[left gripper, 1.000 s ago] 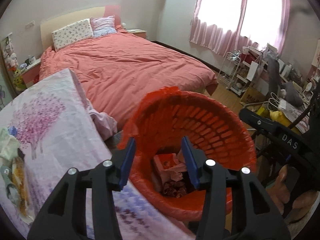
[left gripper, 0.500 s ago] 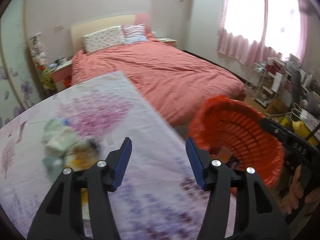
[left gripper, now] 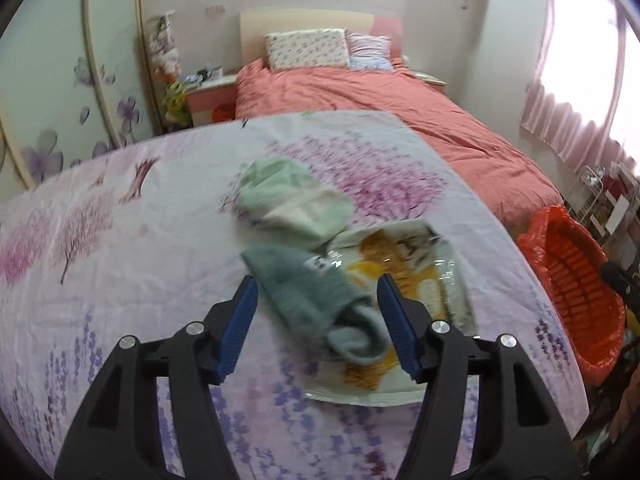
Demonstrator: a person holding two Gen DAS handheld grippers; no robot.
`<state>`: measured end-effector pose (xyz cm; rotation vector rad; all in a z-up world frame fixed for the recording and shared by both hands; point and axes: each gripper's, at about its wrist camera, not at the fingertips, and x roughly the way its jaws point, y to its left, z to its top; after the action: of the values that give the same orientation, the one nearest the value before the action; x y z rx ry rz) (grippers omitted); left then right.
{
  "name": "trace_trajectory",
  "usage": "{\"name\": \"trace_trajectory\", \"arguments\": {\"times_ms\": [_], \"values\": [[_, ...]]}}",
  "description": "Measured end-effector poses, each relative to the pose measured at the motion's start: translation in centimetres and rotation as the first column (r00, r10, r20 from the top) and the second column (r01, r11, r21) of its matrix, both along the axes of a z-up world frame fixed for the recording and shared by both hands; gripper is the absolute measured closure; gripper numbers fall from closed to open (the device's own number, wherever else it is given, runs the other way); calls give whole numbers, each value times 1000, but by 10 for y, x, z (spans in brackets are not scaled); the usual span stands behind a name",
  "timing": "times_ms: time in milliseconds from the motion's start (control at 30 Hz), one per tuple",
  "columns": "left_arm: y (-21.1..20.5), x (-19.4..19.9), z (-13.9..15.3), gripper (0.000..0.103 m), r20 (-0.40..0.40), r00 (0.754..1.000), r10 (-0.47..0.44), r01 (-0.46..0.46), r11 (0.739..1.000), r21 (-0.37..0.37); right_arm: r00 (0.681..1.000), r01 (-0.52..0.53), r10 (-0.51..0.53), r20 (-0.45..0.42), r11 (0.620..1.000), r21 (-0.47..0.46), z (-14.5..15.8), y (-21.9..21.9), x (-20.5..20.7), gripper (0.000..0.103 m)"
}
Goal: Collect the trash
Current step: 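Grasp the grey-green sock on the snack bag with the left tool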
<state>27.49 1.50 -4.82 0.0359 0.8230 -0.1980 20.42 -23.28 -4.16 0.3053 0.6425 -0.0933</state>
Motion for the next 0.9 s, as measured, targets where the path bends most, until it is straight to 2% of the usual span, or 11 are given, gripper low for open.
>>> {"name": "trace_trajectory", "arguments": {"times_ms": [167,267,333,400,433,500,600,767,900], "values": [[-1,13,-6,42,-39,999,13,-16,998,-66,999,-38,38,-15,999,-10,-4,19,9,65],[-8,19,-13,42,-50,999,19,-21,999,-43,998,-53,53,-24,999,-13,-5,25,12,65],[-10,21,-19,45,-66,998,23,-26,999,-34,998,-60,59,-30,998,-16,-7,28,14,65],[-9,24,-25,62,-92,995,27,-30,999,-35,997,-70,69,-38,997,-14,-9,33,17,65],[-7,24,-27,65,-101,994,31,-35,999,-35,997,-73,72,-40,997,-14,-10,34,17,65],[-3,23,-30,81,-98,994,40,-43,999,-27,995,-84,83,-49,996,-13,-11,40,18,65],[12,21,-27,90,-95,994,49,-53,998,-41,993,-101,100,-57,995,-10,-13,47,21,65],[47,15,-19,91,-72,994,87,-90,995,-37,988,-138,138,-65,990,0,-14,62,27,65],[81,13,-17,91,-49,987,156,-155,988,14,981,-180,181,-73,984,12,-16,79,33,65]]}}
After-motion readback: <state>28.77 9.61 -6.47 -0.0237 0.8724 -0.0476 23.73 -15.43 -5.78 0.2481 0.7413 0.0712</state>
